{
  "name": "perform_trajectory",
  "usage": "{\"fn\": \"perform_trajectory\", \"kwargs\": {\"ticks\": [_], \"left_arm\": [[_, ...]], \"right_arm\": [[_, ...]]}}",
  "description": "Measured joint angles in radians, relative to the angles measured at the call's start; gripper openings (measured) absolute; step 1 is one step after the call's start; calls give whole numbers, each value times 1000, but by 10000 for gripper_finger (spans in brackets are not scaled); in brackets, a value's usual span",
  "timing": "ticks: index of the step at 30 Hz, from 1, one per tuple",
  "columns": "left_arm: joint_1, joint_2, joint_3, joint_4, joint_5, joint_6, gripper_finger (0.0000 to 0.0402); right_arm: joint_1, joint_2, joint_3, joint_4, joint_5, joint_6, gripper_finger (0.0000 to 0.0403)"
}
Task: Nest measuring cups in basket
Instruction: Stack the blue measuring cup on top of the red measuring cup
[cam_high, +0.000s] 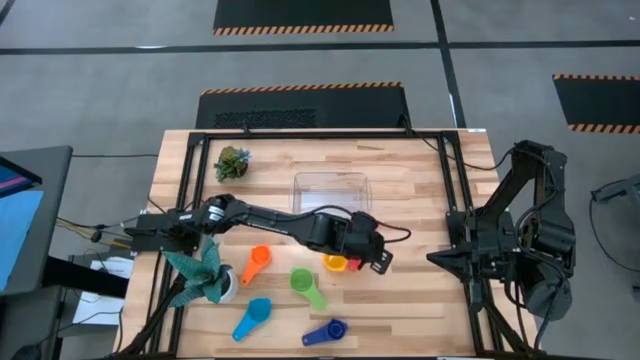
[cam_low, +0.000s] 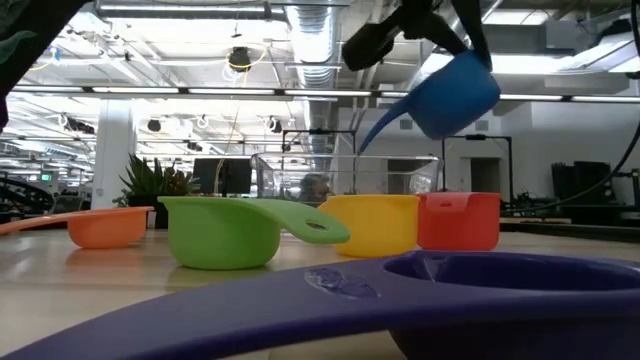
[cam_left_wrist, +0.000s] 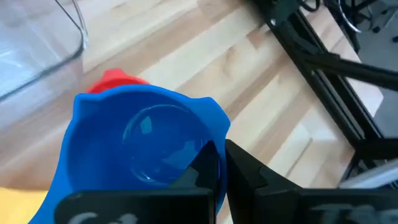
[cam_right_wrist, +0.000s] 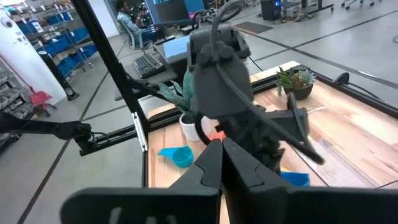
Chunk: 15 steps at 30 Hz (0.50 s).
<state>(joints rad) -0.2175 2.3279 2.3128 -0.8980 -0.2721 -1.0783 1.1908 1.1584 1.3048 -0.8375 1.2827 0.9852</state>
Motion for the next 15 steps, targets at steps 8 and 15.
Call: {"fn": "perform_trajectory", "kwargs": {"ticks": [8,15], "left_arm": [[21,61,-4,35,53,-11,1],[34,71,-4,59,65,45,7]], "right_arm": [[0,0,0,0,0,-26,26],[0,0,0,0,-2,-26,21]]}}
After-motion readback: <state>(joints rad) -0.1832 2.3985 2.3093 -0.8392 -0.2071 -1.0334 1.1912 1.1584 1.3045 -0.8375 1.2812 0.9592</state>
